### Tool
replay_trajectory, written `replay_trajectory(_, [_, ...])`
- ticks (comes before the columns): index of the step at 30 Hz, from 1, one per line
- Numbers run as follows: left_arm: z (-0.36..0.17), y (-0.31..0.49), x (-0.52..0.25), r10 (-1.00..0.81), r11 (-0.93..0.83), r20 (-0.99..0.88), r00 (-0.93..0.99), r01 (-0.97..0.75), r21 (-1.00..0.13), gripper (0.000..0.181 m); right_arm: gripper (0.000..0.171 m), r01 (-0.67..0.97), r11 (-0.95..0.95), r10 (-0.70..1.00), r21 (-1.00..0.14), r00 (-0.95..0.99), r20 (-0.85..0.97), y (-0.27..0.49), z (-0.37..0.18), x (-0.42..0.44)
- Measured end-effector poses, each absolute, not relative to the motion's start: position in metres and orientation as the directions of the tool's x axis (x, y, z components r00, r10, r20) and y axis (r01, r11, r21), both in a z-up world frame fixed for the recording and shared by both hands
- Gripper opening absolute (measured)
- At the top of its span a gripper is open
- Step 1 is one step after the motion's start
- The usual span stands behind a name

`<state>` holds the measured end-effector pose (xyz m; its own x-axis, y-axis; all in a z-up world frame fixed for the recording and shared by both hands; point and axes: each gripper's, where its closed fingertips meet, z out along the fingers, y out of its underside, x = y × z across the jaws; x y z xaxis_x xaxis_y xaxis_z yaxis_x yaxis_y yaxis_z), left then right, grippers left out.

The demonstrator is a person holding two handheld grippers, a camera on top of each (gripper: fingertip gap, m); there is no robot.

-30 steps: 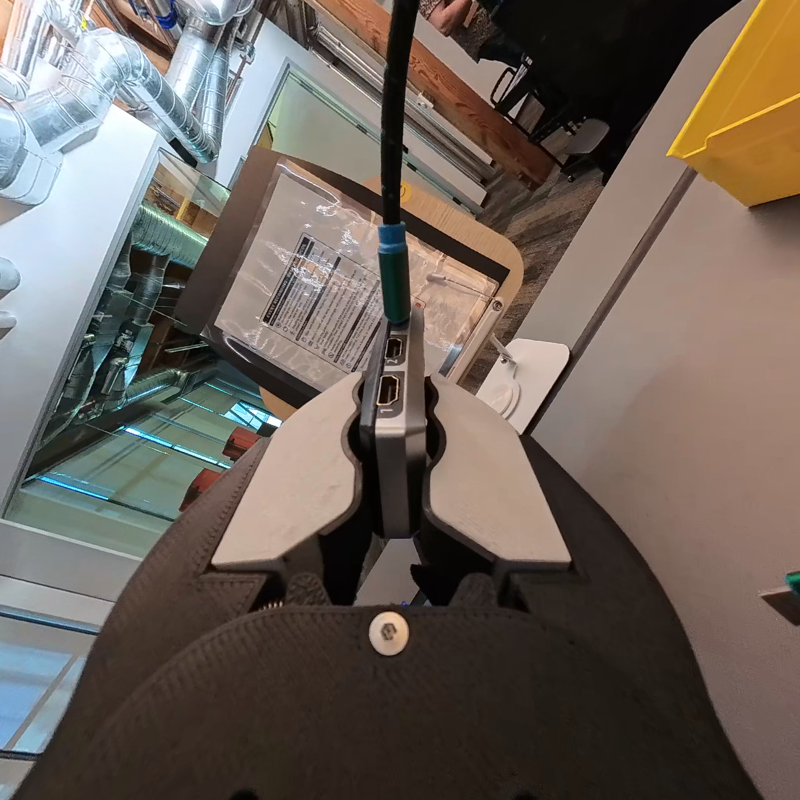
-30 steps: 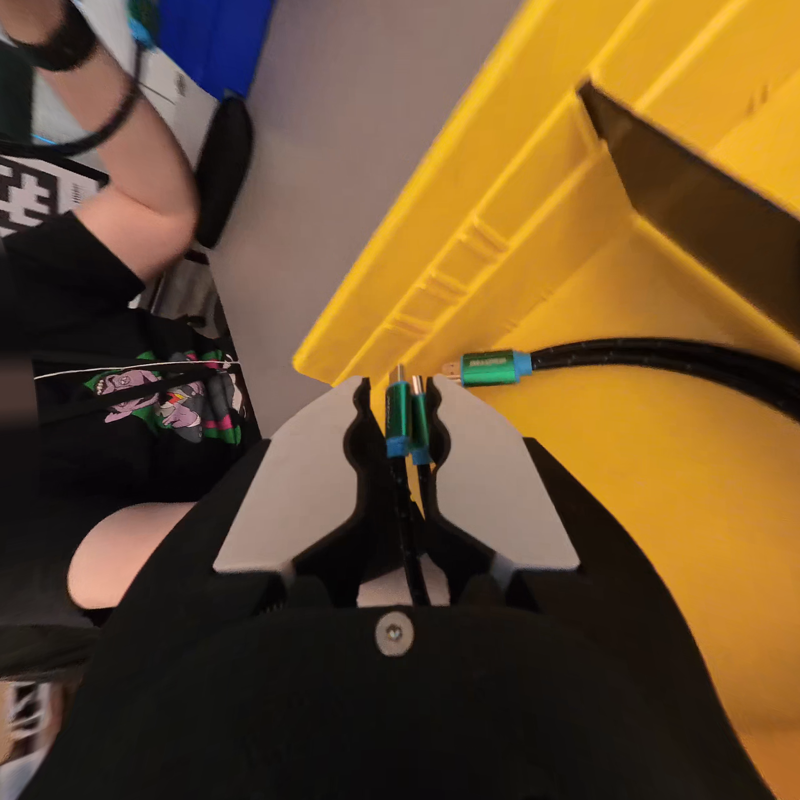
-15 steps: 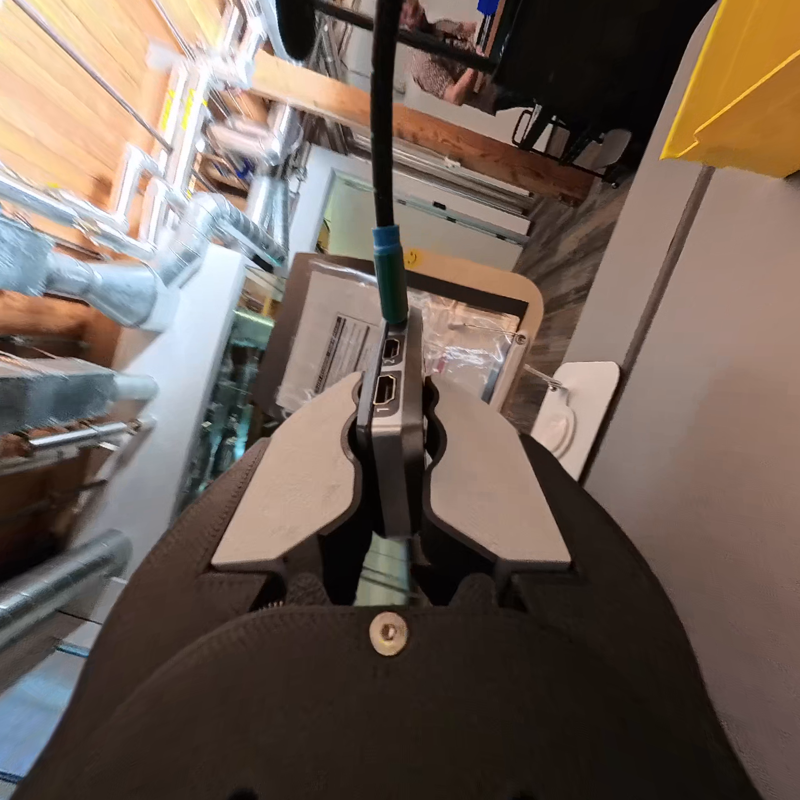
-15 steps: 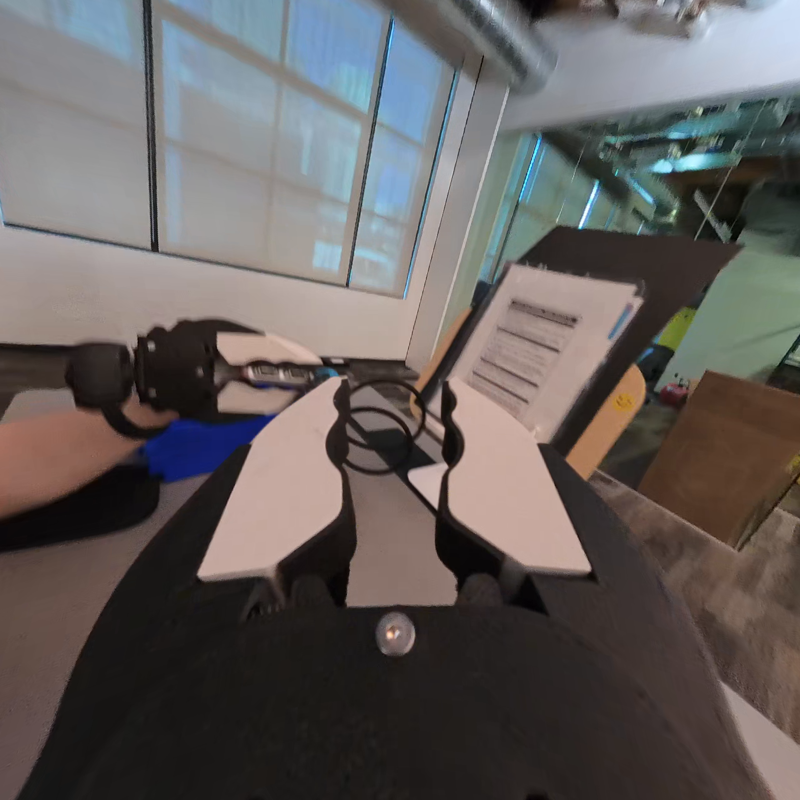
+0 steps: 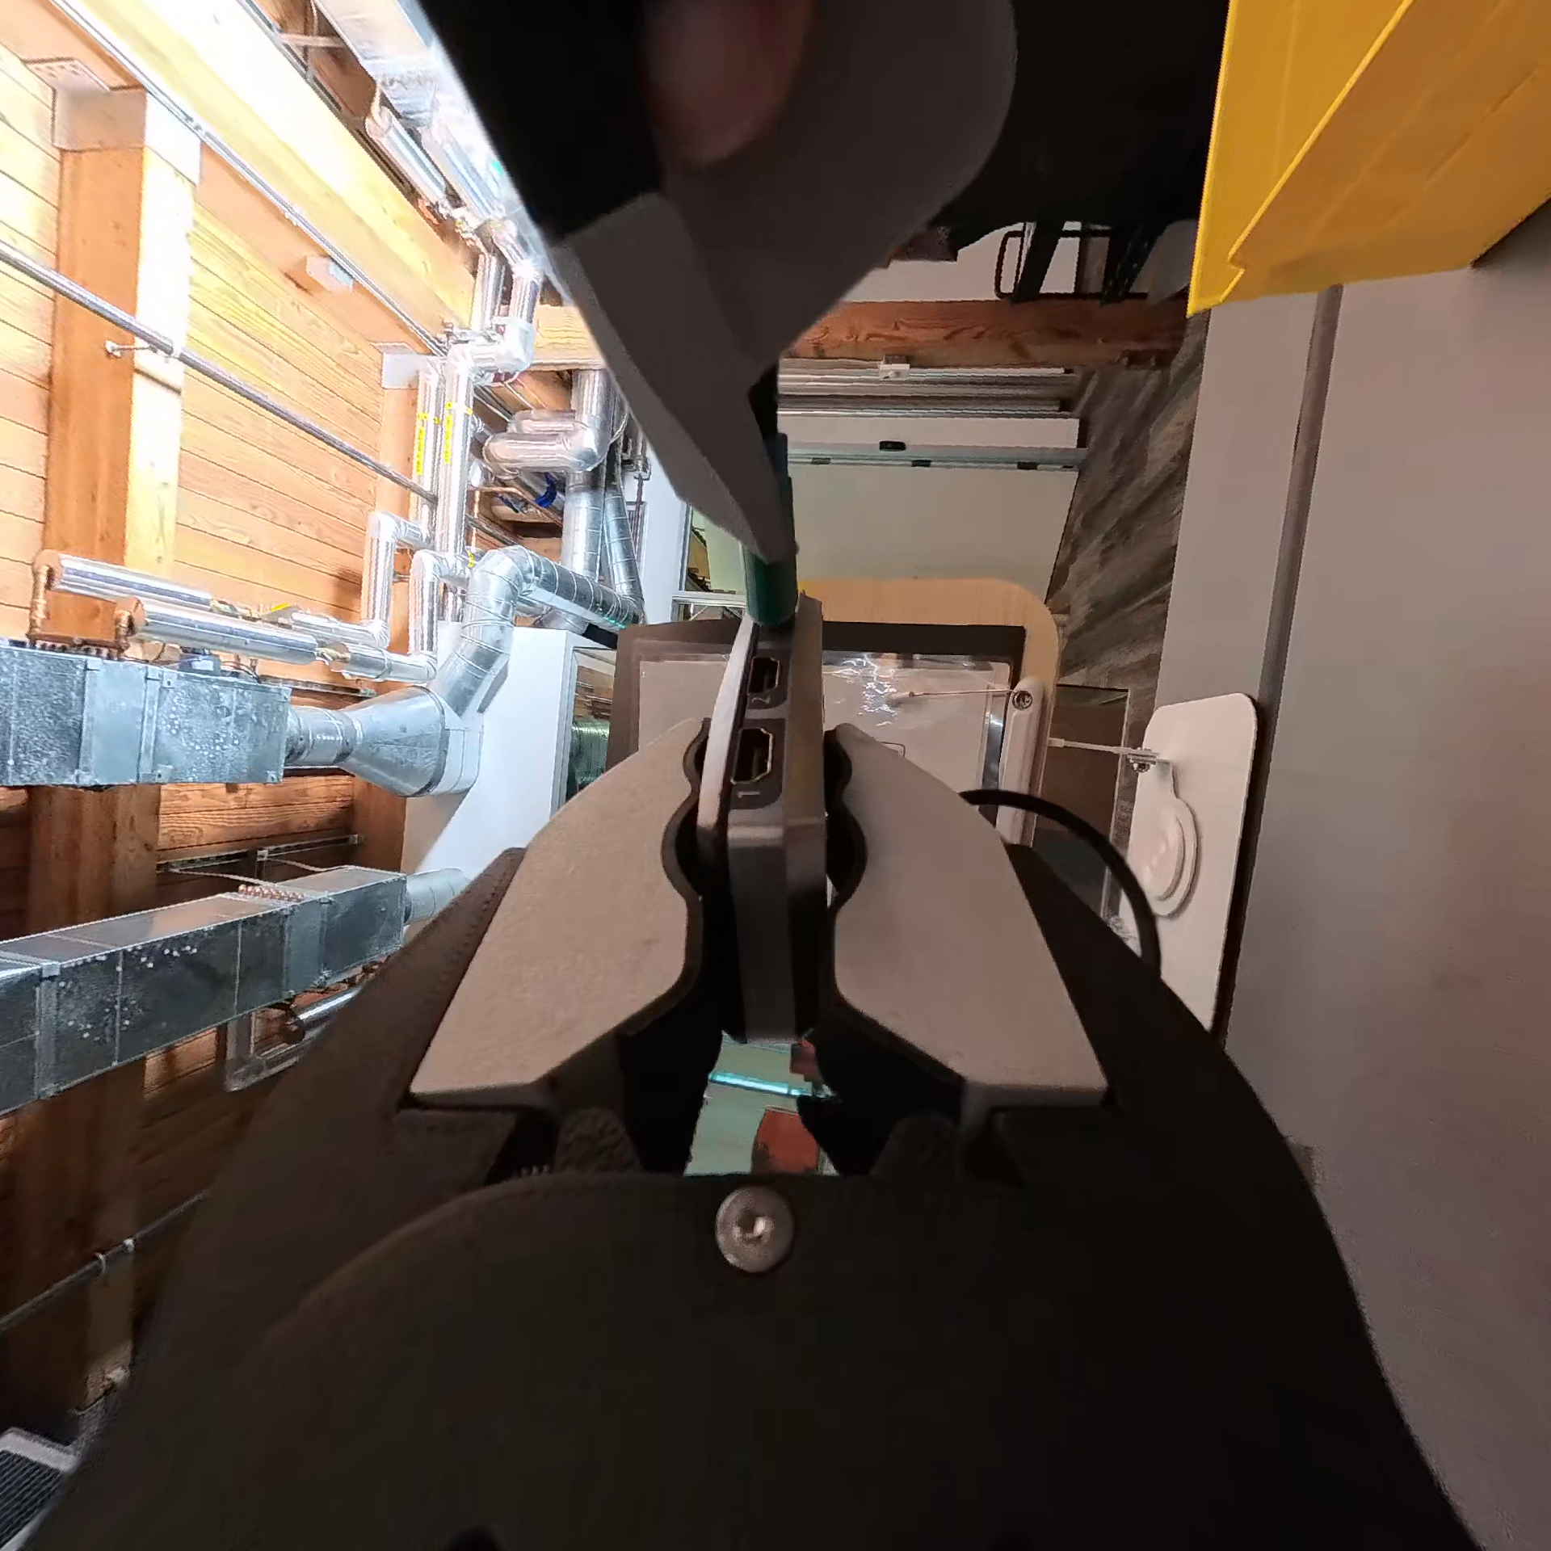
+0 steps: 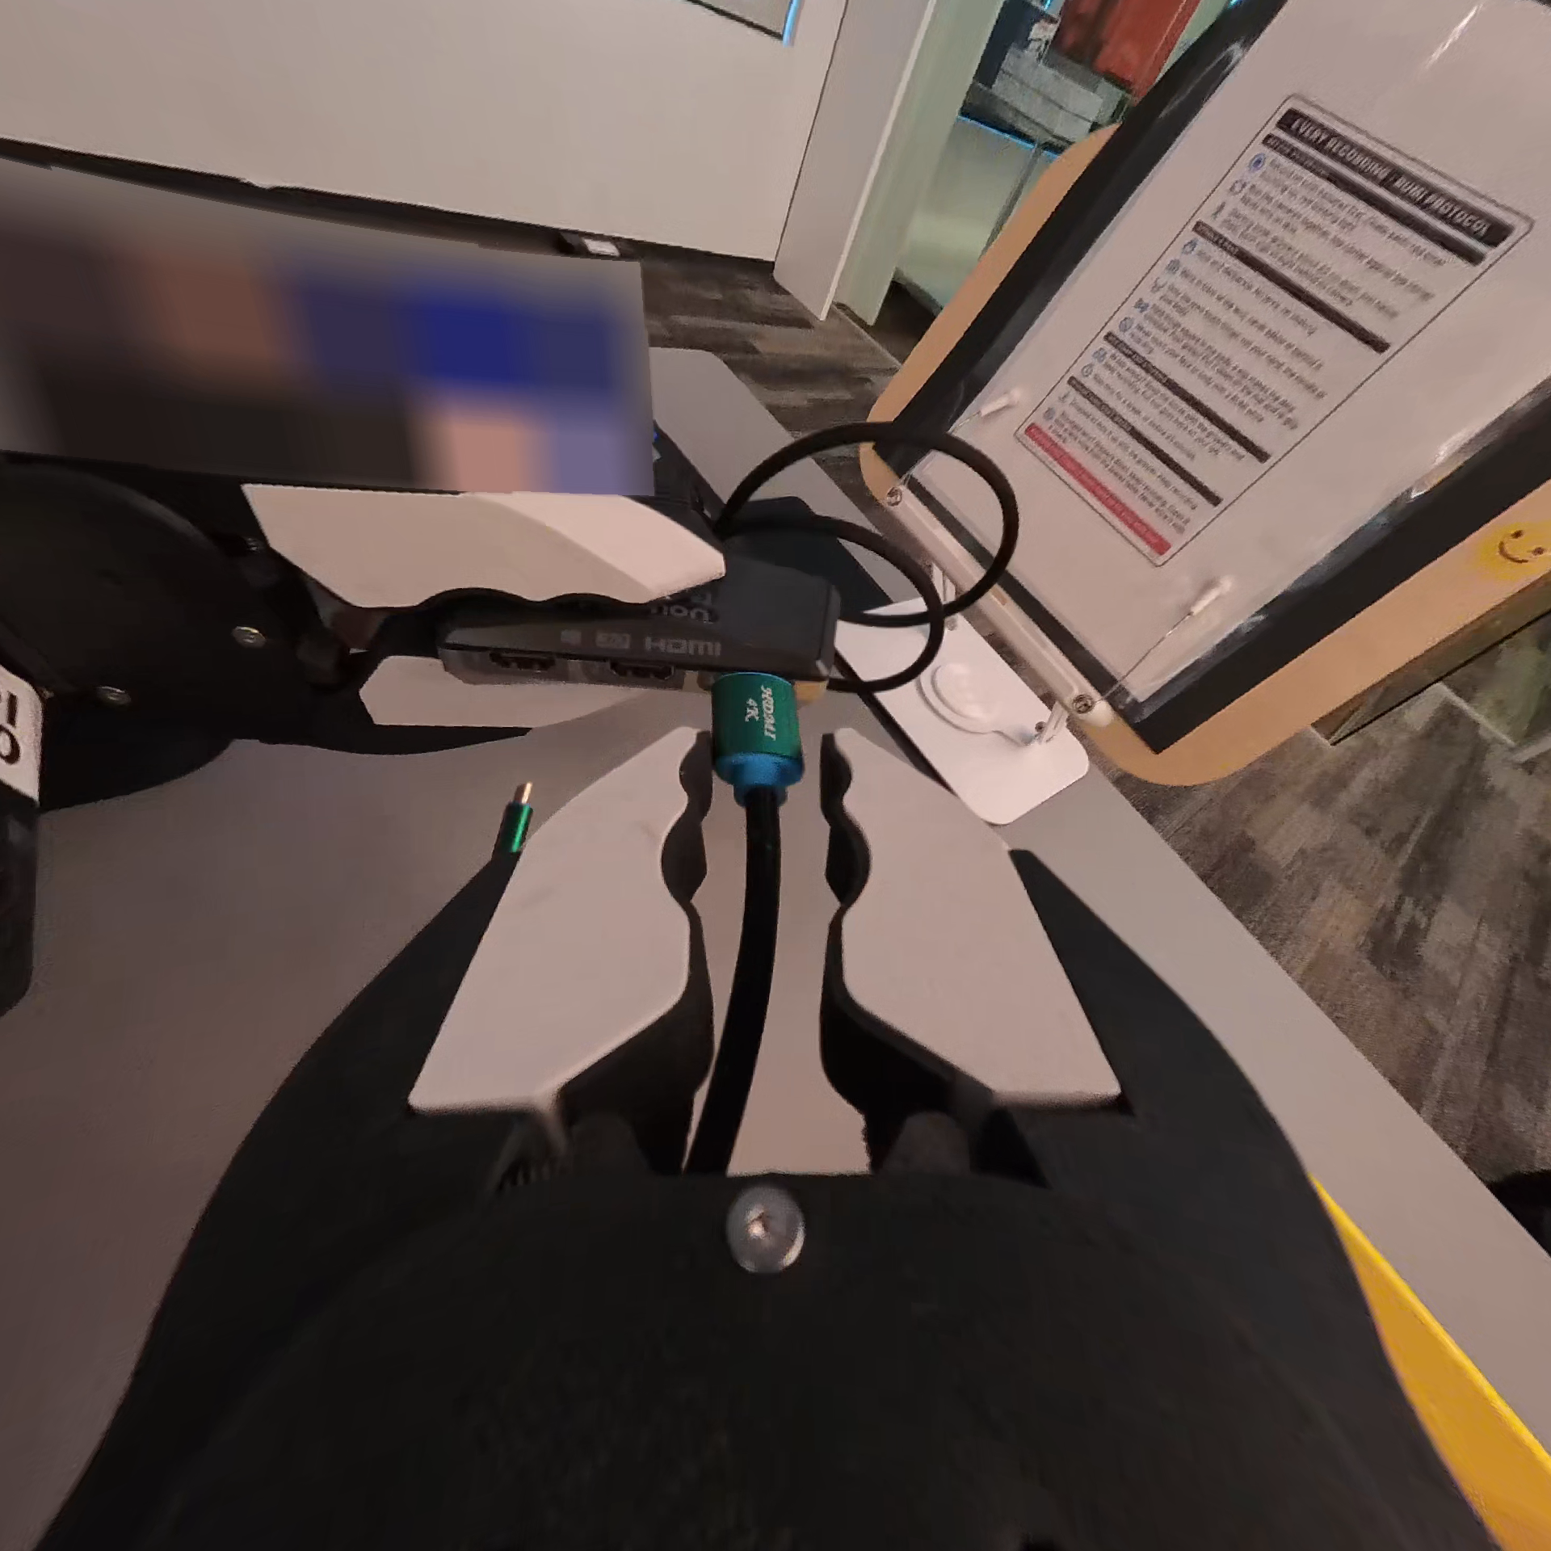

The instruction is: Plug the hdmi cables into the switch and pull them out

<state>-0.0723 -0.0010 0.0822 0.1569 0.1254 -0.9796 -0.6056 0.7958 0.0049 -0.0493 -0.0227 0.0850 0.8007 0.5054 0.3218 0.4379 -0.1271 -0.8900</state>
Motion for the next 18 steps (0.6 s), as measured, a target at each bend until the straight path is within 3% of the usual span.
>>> replay_trajectory(9, [0.087, -0.005, -0.073, 0.062, 0.813, -0.98, 0.188, -0.579, -0.06, 0.022, 0.022, 0.374, -0.054, 0.566, -0.926, 0.775, 0.28, -0.023, 0.091, -0.057])
replay_trajectory(14, [0.082, -0.002, -0.072, 0.078, 0.825, -0.984, 0.16, -0.564, -0.026, 0.023, 0.022, 0.444, -0.073, 0.566, -0.893, 0.756, 0.33, -0.022, 0.083, -0.055])
replay_trajectory(18, [0.083, 0.004, -0.071, 0.008, 0.78, -0.976, 0.216, -0.613, -0.13, 0.023, 0.022, 0.341, -0.103, 0.524, -0.935, 0.817, 0.24, -0.016, 0.087, -0.051])
